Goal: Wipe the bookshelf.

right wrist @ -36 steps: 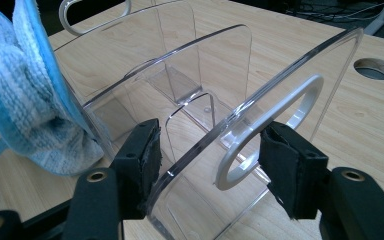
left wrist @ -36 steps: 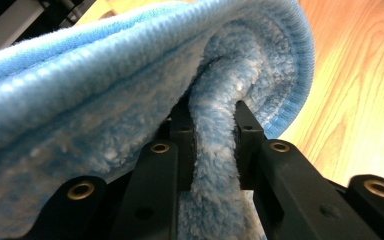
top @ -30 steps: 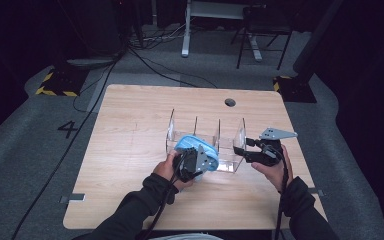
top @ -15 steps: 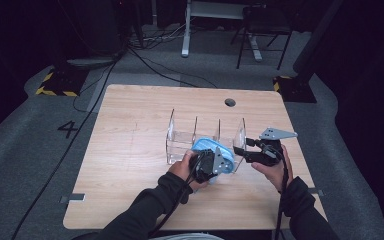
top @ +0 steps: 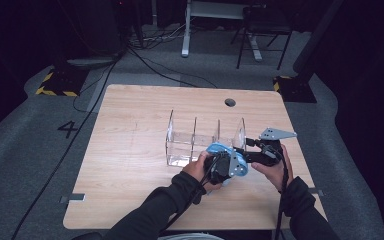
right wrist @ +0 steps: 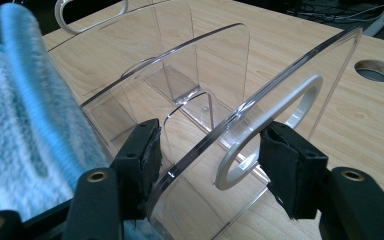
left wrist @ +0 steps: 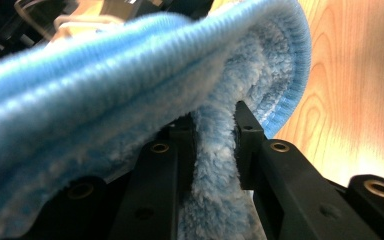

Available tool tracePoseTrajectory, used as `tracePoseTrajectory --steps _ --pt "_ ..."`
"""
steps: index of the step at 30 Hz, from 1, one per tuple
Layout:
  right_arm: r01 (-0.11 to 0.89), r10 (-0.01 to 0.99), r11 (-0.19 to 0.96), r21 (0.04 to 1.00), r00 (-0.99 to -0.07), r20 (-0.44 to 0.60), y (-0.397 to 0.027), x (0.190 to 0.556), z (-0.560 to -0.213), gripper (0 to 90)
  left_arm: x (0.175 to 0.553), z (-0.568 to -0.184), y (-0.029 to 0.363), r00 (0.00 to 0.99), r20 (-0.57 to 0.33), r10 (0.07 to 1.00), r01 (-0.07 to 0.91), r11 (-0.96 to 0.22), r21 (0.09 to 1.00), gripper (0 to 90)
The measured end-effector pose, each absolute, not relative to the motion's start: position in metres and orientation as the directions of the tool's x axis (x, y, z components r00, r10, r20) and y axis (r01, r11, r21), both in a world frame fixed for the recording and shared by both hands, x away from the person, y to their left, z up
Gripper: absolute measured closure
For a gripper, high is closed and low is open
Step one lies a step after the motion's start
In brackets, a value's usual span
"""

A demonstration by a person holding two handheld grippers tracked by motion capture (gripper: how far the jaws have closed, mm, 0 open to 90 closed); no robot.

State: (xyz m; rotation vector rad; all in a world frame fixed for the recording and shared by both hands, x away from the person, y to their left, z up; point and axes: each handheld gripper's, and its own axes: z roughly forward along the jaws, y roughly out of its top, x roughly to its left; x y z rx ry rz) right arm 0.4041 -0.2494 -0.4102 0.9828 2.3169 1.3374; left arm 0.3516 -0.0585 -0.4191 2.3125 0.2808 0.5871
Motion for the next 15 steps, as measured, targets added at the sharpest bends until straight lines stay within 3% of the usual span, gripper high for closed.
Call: tracePoseTrajectory --steps 3,6,9,15 --pt "0.405 0.684 0.344 0.847 -0.726 0.07 -0.2481 0.4041 -0.4106 43.8 0.352 -0.4194 -0.0635 0.875 0.331 0.353 0.025 -0.716 0.698 77.4" --pt "0.4 0.69 0.367 0.84 -0.723 0.043 -0.2448 0.404 -0.4123 50.8 0.3512 -0.42 -0.0647 0.877 0.332 0.347 0.02 -0.717 0.697 77.4" --pt "0.412 0.683 0.339 0.846 -0.726 0.08 -0.2466 0.4064 -0.4155 50.3 0.3517 -0.4199 -0.0636 0.877 0.333 0.345 0.017 -0.717 0.697 77.4" --pt "0.404 0.688 0.365 0.839 -0.724 0.05 -0.2456 0.4059 -0.4133 48.1 0.3513 -0.4199 -0.0602 0.876 0.336 0.346 0.018 -0.72 0.694 77.4"
